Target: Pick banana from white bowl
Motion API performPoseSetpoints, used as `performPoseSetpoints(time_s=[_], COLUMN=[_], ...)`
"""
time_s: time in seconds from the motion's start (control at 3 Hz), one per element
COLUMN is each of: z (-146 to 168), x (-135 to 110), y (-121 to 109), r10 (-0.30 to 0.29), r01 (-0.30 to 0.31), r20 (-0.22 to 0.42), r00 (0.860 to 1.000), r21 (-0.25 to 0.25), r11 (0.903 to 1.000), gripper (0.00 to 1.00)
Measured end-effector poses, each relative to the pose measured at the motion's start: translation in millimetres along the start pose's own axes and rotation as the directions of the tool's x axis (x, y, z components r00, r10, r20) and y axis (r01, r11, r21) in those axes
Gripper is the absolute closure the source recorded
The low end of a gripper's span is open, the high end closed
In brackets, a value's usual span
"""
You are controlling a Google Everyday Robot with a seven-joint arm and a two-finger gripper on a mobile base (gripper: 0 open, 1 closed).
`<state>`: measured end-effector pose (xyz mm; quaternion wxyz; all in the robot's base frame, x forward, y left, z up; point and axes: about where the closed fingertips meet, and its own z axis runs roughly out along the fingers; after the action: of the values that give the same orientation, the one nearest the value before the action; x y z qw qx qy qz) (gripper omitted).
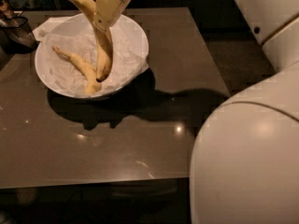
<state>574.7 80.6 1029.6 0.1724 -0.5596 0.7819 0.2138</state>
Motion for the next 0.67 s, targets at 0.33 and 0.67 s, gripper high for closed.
performPoseSetpoints(time_s=[0.33,0.67], z=[-8,-12], x=[3,1], y=[16,28], r10=[-0.075,-0.135], r01=[0.076,0.137], r20=[0.014,0.029], r00=[0.997,0.990], r21=[-0.046,-0.082], r11=[0.9960,0.9872], gripper=[1.00,1.00])
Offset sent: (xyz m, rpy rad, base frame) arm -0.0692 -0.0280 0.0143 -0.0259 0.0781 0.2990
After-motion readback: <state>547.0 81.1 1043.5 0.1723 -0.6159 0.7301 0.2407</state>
